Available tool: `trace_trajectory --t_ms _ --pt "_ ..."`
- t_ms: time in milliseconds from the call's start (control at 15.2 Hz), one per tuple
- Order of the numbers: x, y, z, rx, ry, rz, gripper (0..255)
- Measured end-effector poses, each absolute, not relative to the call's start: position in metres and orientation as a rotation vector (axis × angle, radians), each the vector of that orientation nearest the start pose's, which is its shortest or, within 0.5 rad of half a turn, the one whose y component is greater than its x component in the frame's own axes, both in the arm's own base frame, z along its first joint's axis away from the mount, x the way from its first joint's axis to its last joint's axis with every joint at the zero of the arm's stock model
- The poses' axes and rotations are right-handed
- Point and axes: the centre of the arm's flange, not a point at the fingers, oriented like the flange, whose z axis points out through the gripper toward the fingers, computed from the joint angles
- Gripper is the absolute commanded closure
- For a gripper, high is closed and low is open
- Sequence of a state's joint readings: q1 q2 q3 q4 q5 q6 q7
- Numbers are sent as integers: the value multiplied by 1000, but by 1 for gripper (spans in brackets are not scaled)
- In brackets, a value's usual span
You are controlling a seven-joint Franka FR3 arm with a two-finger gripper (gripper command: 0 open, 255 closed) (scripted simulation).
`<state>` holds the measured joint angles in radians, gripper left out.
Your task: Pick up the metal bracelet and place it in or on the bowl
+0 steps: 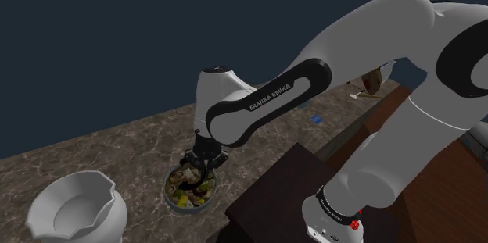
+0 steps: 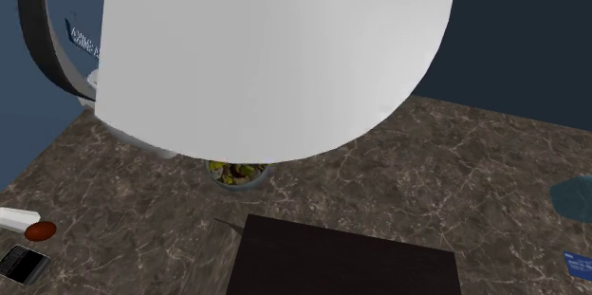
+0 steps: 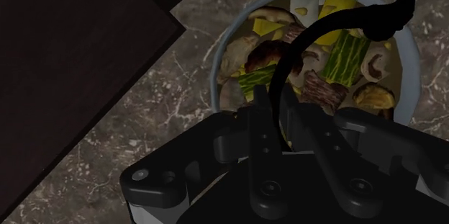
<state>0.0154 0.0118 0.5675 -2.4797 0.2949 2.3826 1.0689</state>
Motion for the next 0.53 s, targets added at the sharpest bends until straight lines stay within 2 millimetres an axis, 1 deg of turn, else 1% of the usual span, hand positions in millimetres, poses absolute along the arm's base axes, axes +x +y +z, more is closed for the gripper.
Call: trace_trajectory --t_ms 132,198,396,528 --pt "382 257 287 -2876 1069 335 255" --pt "382 257 287 -2876 1068 335 255" --pt "381 257 276 -2877 1068 336 255" --pt "381 257 265 -2877 1069 336 255"
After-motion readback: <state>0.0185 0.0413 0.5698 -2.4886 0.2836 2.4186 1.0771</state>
